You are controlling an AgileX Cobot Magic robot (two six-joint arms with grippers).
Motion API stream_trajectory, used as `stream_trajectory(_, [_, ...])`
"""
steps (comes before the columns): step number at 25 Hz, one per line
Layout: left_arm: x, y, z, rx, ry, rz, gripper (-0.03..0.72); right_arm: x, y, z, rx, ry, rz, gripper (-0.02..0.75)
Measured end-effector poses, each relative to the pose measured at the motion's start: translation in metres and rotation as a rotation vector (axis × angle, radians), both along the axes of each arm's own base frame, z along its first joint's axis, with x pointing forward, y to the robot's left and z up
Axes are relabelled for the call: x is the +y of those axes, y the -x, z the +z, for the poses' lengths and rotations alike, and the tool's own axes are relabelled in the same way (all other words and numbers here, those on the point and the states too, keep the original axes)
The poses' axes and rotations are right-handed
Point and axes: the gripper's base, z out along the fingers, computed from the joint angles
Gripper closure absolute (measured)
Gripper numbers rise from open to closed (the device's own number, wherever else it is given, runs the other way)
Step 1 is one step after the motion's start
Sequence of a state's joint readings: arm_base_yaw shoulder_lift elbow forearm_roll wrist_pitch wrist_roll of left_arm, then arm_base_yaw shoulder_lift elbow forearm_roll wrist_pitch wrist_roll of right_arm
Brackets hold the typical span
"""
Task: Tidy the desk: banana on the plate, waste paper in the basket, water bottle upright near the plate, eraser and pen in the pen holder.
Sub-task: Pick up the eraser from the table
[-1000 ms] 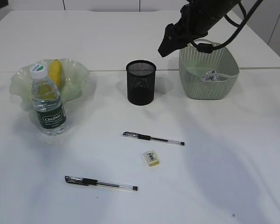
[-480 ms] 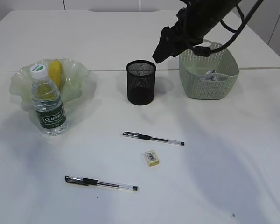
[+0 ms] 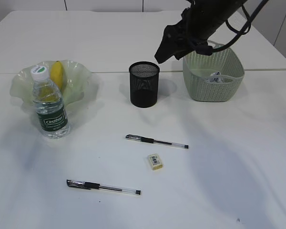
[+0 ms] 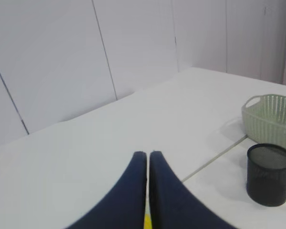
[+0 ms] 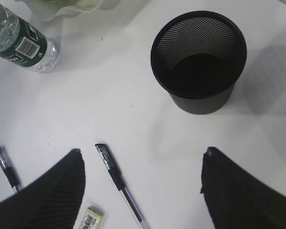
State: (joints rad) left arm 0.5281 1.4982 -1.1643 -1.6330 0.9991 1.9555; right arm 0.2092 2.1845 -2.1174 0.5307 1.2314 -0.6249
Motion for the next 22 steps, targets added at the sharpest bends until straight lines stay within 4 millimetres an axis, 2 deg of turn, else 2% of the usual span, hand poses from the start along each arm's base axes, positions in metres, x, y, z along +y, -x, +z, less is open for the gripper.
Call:
stream_trajectory(7, [0.003,0.000,-0.005,0.089,0.034,0.047,0.713,0.006,0.002,0.001,0.040,-0.040,-0.038,0.177])
stream_trajectory(11, [0.007,0.000,-0.001,0.098,0.092,0.110,0.713,0.018,0.006,0.000,0.040,-0.020,-0.017,0.177])
stream_trajectory(16, [0.018,-0.001,0.004,0.097,0.174,0.273,0.713,0.028,0.010,-0.004,0.013,0.080,0.018,0.177])
stream_trajectory(22, [0.034,0.002,-0.006,0.136,0.217,0.488,0.713,0.031,0.012,-0.005,0.010,0.103,0.025,0.176])
